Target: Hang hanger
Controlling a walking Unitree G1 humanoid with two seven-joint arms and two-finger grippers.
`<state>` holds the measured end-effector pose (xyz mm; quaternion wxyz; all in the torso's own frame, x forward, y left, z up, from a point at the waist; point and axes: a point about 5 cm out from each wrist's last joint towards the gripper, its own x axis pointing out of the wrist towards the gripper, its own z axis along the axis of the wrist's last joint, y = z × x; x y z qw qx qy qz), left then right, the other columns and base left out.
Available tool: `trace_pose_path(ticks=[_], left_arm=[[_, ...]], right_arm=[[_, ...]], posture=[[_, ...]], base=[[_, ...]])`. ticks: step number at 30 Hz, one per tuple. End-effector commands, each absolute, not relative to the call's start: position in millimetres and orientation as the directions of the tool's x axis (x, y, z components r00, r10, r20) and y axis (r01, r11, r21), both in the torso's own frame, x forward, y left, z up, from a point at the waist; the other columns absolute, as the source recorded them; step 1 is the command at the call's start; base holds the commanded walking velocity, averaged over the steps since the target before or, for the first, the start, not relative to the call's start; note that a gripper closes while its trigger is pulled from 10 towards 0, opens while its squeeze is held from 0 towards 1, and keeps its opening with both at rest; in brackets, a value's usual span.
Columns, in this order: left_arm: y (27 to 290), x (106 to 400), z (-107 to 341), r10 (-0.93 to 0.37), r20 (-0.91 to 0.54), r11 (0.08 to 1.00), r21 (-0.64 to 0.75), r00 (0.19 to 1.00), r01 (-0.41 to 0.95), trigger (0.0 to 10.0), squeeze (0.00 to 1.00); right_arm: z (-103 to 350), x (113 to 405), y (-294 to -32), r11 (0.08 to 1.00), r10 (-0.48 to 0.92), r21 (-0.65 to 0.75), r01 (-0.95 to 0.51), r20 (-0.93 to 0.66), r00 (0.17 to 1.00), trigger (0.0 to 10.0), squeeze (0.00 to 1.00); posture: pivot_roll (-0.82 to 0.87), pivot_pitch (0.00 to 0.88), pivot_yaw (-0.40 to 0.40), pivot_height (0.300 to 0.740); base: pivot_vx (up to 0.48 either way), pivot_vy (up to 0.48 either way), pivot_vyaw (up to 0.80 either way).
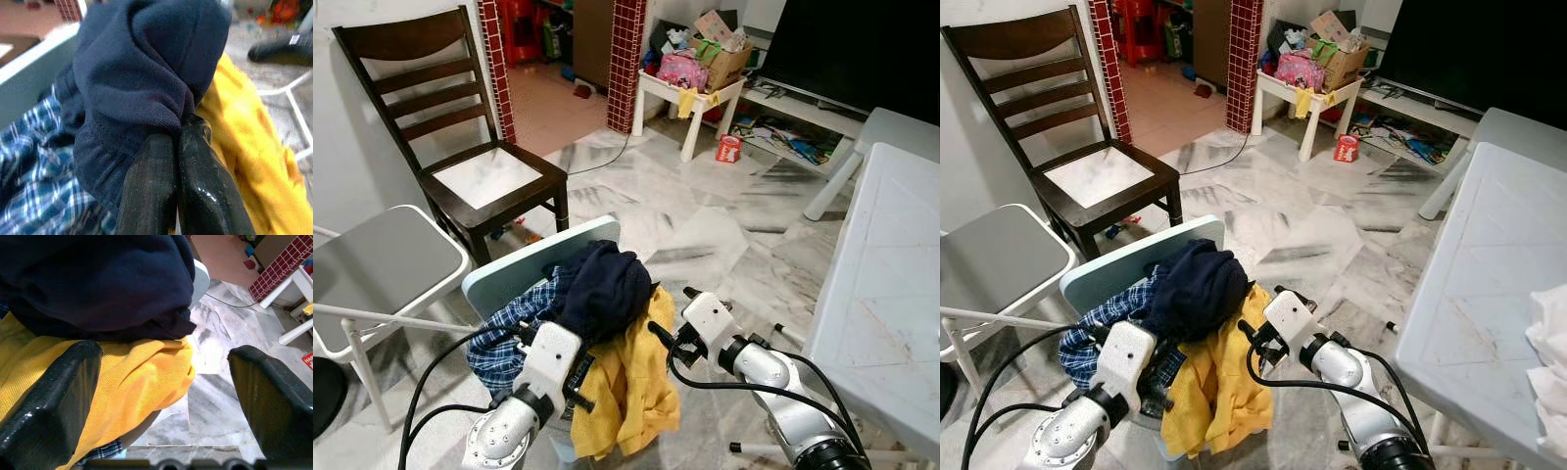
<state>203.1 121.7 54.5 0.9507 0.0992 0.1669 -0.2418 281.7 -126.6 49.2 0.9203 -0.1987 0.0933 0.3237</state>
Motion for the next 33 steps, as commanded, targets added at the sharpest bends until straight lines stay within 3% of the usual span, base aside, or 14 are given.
trace_pose_path(ticks=[1, 7, 9, 13, 15, 21, 22, 23, 24, 25, 26, 27, 31, 33], left_arm=[[119.1, 199.5, 48.6, -0.437, -0.415, 0.84, 0.127, 0.798, 0.527, 0.0, 0.0], [92.7, 224.1, 66.2, -0.501, -0.324, 0.802, 0.176, 0.803, 0.571, 0.0, 0.0], [88.7, 234.3, 78.3, -0.474, -0.257, 0.832, 0.18, 0.842, 0.524, 0.0, 0.0], [96.1, 262.7, 121.2, -0.345, -0.054, 0.93, 0.116, 0.937, 0.349, 0.0, 0.0], [103.6, 277.2, 142.6, -0.273, 0.031, 0.962, 0.001, 0.962, 0.273, 0.0, 0.0], [106.0, 300.5, 153.2, -0.284, 0.014, 0.954, -0.092, 0.959, 0.284, 0.0, 0.0], [104.2, 300.6, 148.7, -0.304, -0.021, 0.951, -0.071, 0.952, 0.302, 4.2, 0.0], [102.3, 299.2, 142.3, -0.328, -0.063, 0.944, -0.047, 0.942, 0.326, 10.0, 0.0], [102.3, 299.2, 142.3, -0.328, -0.063, 0.944, -0.047, 0.942, 0.326, 10.0, 0.0], [97.3, 286.2, 122.1, -0.379, -0.166, 0.925, -0.038, 0.91, 0.378, 10.0, 0.42], [96.2, 281.0, 115.0, -0.389, -0.203, 0.92, -0.042, 0.899, 0.389, 10.0, 0.76], [93.7, 273.7, 106.8, -0.424, -0.238, 0.902, -0.023, 0.874, 0.432, 10.0, 1.0], [88.1, 261.2, 97.0, -0.499, -0.272, 0.85, 0.029, 0.823, 0.525, 10.0, 1.0], [79.3, 245.4, 85.5, -0.585, -0.33, 0.755, 0.111, 0.741, 0.646, 10.0, 1.0]], right_arm=[[50.0, 284.5, -129.4, 0.711, 0.547, -0.317, -0.628, -0.312, 0.777, 10.0, 0.0], [53.9, 286.9, -122.4, 0.719, 0.551, -0.323, -0.616, -0.277, 0.788, 10.0, 0.0], [56.4, 288.6, -121.6, 0.728, 0.546, -0.323, -0.605, -0.262, 0.796, 10.0, 0.0], [59.7, 291.8, -122.8, 0.748, 0.526, -0.326, -0.578, -0.241, 0.816, 10.0, 0.0], [59.2, 291.8, -123.3, 0.752, 0.52, -0.326, -0.573, -0.24, 0.82, 10.0, 0.0], [55.3, 288.1, -118.4, 0.751, 0.529, -0.308, -0.584, -0.249, 0.811, 10.0, 0.0], [55.5, 288.1, -118.3, 0.752, 0.529, -0.308, -0.583, -0.247, 0.812, 10.0, 0.0], [55.5, 288.1, -119.2, 0.755, 0.525, -0.309, -0.579, -0.246, 0.815, 10.0, 0.0], [55.5, 288.1, -119.2, 0.755, 0.525, -0.309, -0.579, -0.246, 0.815, 10.0, 0.0], [53.8, 287.6, -125.1, 0.766, 0.505, -0.312, -0.562, -0.251, 0.826, 10.0, 0.0], [53.2, 287.2, -126.3, 0.768, 0.501, -0.312, -0.56, -0.252, 0.828, 10.0, 0.0], [52.6, 286.7, -127.3, 0.768, 0.499, -0.313, -0.558, -0.254, 0.829, 10.0, 0.0], [51.8, 286.2, -128.4, 0.768, 0.496, -0.314, -0.557, -0.257, 0.829, 10.0, 0.0], [51.1, 286.6, -127.8, 0.765, 0.498, -0.315, -0.561, -0.264, 0.826, 10.0, 0.0]], posture=[[0.09, 0.0, -0.105, 0.74], [0.09, 0.0, -0.1, 0.74], [0.08, 0.0, -0.095, 0.74], [0.08, 0.0, -0.084, 0.74], [0.08, 0.0, -0.077, 0.74], [0.07, 0.0, -0.052, 0.74], [0.07, 0.0, -0.052, 0.74], [0.07, 0.0, -0.048, 0.74], [0.07, 0.0, -0.048, 0.74], [0.06, 0.0, -0.041, 0.74], [0.06, 0.0, -0.041, 0.74], [0.07, 0.0, -0.041, 0.74], [0.07, 0.0, -0.044, 0.74], [0.07, 0.0, -0.05, 0.74]], base=[[0.0, 0.0, 0.0], [0.0, 0.0, 0.0], [0.0, 0.0, 0.0], [0.0, 0.0, 0.0], [0.0, 0.0, 0.0], [0.0, 0.0, 0.0], [0.0, 0.0, 0.0], [0.0, 0.0, 0.0], [0.0, 0.0, 0.0], [0.0, 0.0, 0.0], [0.0, 0.0, 0.0], [0.0, 0.0, 0.0], [0.0, 0.0, 0.0], [0.0, 0.0, 0.0]])
